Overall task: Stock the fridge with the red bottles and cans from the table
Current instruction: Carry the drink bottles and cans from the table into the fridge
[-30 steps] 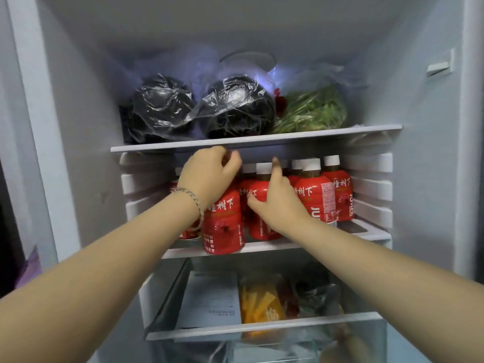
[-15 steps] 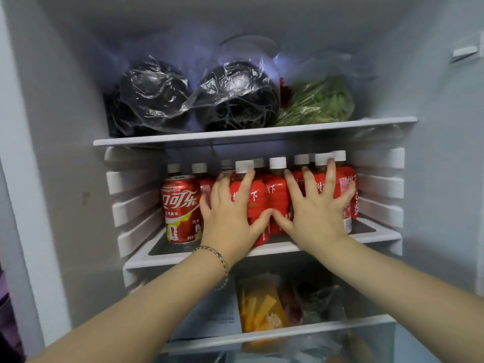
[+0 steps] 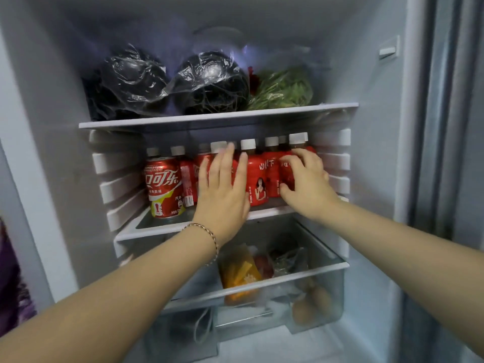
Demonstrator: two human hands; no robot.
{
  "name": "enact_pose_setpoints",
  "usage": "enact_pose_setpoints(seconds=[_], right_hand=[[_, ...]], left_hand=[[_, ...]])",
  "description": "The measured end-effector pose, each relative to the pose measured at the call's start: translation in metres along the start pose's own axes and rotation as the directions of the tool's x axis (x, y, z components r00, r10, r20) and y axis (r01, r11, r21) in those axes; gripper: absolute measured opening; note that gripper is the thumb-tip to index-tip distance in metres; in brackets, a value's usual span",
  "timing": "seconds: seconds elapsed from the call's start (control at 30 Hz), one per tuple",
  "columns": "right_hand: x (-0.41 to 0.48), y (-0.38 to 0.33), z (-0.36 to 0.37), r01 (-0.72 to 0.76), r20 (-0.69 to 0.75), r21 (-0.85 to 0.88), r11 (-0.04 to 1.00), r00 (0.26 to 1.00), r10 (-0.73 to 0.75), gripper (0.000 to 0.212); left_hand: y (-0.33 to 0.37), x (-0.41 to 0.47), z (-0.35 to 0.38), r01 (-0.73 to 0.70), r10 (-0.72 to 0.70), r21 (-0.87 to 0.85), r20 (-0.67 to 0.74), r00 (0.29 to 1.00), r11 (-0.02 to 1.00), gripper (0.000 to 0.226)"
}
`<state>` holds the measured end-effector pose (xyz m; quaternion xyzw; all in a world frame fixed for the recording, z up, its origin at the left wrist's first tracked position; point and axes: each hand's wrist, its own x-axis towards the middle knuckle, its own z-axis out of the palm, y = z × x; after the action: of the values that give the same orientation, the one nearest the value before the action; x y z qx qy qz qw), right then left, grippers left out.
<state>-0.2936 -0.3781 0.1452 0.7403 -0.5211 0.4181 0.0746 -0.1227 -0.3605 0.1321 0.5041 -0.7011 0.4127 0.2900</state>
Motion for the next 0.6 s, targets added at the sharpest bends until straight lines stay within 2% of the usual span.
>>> enact_pose_setpoints(seconds=[0.03,0.07,0.1,0.2,0.23,0.3,0.37,0.43,0.5,0.6], right_hand=[[-0.007,0.0,-0.004,-0.019,-0.014,0.024,1.0,1.0,0.02,0.053],[-0.02,0.0,-0.013,-0.046,-0.013,0.036,0.998,0.999,0.047,0.051],[-0.028,0.001,-0.019,-0.064,0.005,0.058,0.996,0.998,0.064,0.046],[-0.07,0.008,-0.051,-0.194,0.106,0.01,0.981,0.976,0.192,0.019],[-0.085,0.009,-0.062,-0.249,0.165,-0.048,0.967,0.953,0.254,0.016],[-0.122,0.014,-0.091,-0.337,0.304,-0.172,0.926,0.875,0.376,0.018],[-0.16,0.022,-0.12,-0.372,0.38,-0.28,0.885,0.804,0.458,0.02],[-0.201,0.032,-0.155,-0.404,0.361,-0.361,0.841,0.77,0.525,0.022],[-0.238,0.04,-0.193,-0.435,0.314,-0.43,0.792,0.75,0.582,0.022],[-0.304,0.054,-0.256,-0.477,0.251,-0.518,0.71,0.709,0.659,0.02]], left_hand=[[0.005,-0.002,-0.005,-0.128,0.124,-0.05,-0.083,0.989,0.99,0.055],[0.016,-0.003,-0.013,-0.23,0.222,-0.117,-0.081,0.972,0.966,0.043],[0.027,-0.003,-0.021,-0.251,0.258,-0.196,0.015,0.966,0.948,0.033],[0.075,-0.002,-0.041,-0.012,0.18,-0.416,0.368,0.912,0.91,0.021],[0.089,-0.002,-0.046,0.043,0.183,-0.449,0.447,0.876,0.892,0.02],[0.125,-0.008,-0.058,0.041,0.262,-0.496,0.525,0.81,0.867,0.025],[0.161,-0.016,-0.076,0.005,0.376,-0.559,0.565,0.734,0.829,0.026],[0.204,-0.025,-0.098,-0.018,0.52,-0.646,0.596,0.612,0.763,0.024],[0.246,-0.035,-0.12,-0.039,0.628,-0.723,0.569,0.531,0.689,0.024],[0.319,-0.052,-0.168,-0.118,0.728,-0.806,0.447,0.52,0.58,0.022]])
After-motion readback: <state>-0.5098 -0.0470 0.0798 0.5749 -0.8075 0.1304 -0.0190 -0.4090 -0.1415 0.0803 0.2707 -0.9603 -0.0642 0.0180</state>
